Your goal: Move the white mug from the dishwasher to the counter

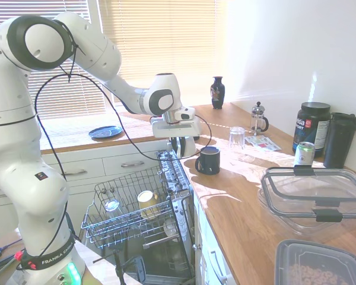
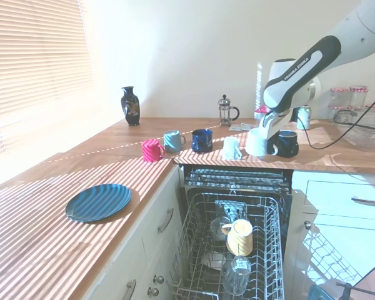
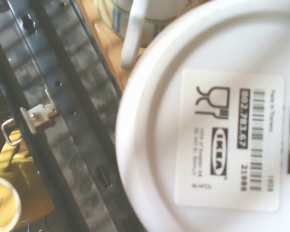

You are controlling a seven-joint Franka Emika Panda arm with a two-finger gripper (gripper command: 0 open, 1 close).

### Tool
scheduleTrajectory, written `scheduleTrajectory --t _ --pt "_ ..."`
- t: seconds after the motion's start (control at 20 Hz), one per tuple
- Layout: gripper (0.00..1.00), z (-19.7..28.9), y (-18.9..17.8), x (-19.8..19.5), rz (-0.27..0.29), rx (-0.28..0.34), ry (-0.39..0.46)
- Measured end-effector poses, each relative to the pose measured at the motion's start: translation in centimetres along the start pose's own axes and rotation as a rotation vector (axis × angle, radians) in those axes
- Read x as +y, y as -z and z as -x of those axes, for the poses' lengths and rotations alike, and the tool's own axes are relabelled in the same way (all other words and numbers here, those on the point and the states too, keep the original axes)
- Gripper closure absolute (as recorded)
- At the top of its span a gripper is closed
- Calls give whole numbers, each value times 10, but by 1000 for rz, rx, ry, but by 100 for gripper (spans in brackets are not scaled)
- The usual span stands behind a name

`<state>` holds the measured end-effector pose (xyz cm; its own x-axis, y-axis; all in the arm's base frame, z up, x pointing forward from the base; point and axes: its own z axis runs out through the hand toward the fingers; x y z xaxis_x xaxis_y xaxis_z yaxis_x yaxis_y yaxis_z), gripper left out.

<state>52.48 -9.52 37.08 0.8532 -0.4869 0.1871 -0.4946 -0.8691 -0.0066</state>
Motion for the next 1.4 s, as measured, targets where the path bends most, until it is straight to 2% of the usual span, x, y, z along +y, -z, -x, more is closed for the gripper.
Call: scheduleTrajectory --t 0.2,0.4,0.45,0.6,1.1,1.25,1.4 --pt "100 -28 -22 -6 16 -20 -10" --pt "100 -52 -33 16 38 -43 -25" --pt "0 -57 -36 19 37 -55 -26" --pt "0 -68 -37 18 36 -91 -35" --pt "0 -78 -34 12 36 -86 -39" --pt "0 -80 -16 12 25 -58 -46" --pt "0 -71 25 20 2 -11 -60"
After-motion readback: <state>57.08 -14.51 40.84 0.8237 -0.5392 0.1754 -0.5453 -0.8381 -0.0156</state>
